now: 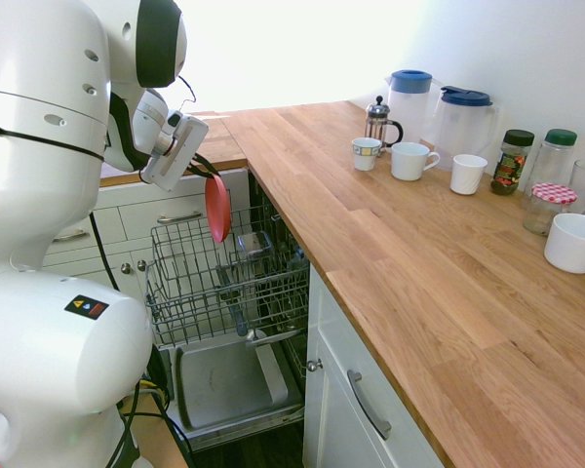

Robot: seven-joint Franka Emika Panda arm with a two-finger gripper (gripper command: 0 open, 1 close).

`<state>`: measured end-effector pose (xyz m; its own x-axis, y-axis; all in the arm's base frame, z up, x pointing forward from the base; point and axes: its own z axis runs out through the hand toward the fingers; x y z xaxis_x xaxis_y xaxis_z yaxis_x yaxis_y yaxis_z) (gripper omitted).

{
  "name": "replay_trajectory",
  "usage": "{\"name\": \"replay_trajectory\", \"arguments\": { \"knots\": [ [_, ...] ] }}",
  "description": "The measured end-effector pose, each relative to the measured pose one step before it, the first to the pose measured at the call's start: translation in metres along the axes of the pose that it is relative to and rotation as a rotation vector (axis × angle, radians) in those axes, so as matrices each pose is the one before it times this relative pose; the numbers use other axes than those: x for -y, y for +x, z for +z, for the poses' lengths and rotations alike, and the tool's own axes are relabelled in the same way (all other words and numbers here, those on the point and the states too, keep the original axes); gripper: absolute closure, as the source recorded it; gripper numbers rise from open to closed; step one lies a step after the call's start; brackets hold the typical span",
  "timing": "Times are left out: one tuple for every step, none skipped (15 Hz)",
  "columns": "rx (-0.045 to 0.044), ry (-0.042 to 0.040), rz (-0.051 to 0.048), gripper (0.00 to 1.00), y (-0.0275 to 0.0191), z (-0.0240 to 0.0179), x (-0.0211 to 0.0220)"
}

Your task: Put the plate in the dishwasher

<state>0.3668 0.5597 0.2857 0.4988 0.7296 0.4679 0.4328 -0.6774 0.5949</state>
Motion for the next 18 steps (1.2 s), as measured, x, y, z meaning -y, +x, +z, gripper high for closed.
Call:
{"name": "replay_trajectory", "arguments": {
  "knots": [
    [0.00224, -0.00301, -0.00714, 1.0, -0.0025, 0.00265, 0.00297],
    [0.00054, -0.00498, -0.00689, 1.0, -0.00318, 0.00453, 0.00249],
    [0.00287, -0.00371, -0.00405, 1.0, -0.00369, 0.0054, 0.00292],
    [0.00226, -0.00026, -0.00149, 1.0, -0.00313, 0.00477, 0.00282],
    [0.00169, 0.00238, 0.00104, 1.0, -0.0027, 0.0043, 0.0024],
    [0.00312, 0.00214, 0.00241, 1.0, -0.0026, 0.00374, 0.00215],
    [0.00084, 0.00214, 0.00402, 1.0, -0.00245, 0.00353, 0.00199],
    [-0.00282, 0.001, 0.00339, 1.0, -0.00266, 0.00398, 0.0024],
    [-0.00434, -0.00068, 0.00248, 1.0, -0.00228, 0.0039, 0.00177],
    [-0.00635, 0.00282, 0.00149, 1.0, -0.00126, 0.00258, 0.00118],
    [-0.00344, 0.00387, 0.00067, 1.0, -0.00083, 0.00137, 0.00104],
    [-0.00425, 0.00353, 0.00205, 1.0, -0.00084, 0.00082, 0.00154],
    [-0.00422, 0.0026, 0.00442, 1.0, -0.00072, 0.00044, 0.00153],
    [-0.00214, 0.00259, 0.00105, 1.0, -0.00041, -0.00054, 0.00166],
    [-0.00045, 0.00334, -0.0021, 1.0, -0.00078, -0.00056, 0.00225],
    [-0.00077, 0.0039, -0.00033, 1.0, -0.00091, -0.0009, 0.00288],
    [-0.00009, 0.00372, 0.00206, 1.0, -0.00114, -0.00057, 0.00293],
    [0.00033, 0.00256, 0.00064, 1.0, -0.00128, -0.00057, 0.00302]
  ]
}}
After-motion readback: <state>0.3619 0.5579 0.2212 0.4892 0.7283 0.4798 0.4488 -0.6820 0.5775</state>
